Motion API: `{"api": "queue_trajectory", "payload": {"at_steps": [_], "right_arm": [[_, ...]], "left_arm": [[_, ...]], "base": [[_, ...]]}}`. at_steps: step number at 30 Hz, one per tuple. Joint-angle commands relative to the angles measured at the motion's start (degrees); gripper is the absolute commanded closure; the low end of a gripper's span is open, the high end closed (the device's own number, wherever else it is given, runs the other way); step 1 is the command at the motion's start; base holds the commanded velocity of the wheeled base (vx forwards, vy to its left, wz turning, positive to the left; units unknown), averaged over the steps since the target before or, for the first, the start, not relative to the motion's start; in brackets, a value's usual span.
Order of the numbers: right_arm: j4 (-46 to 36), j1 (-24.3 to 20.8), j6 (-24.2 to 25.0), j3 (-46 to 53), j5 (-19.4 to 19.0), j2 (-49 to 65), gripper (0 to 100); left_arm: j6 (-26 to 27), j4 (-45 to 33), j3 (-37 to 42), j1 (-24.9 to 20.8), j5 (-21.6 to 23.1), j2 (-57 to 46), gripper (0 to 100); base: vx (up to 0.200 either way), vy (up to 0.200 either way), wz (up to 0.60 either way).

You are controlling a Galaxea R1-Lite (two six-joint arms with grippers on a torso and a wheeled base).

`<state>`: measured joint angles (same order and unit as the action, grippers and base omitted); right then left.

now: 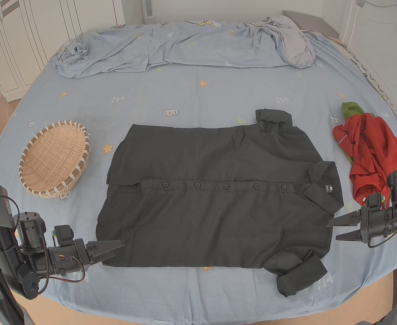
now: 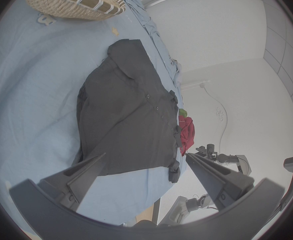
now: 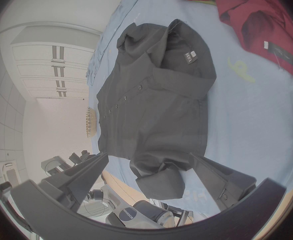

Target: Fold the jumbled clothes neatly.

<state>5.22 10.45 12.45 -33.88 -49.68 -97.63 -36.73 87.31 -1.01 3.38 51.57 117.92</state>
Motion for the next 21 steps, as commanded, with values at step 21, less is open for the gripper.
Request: {"api": "queue_trajectory", "payload": {"at_steps": [21], "right_arm": [[24.5, -5.0, 0.1, 24.2, 0.4, 0.6, 0]], "left_arm": [[0.2, -0.2, 1.0, -1.4, 0.0, -0.2, 0]], "base": [[0.000, 0.000, 0.00]]}}
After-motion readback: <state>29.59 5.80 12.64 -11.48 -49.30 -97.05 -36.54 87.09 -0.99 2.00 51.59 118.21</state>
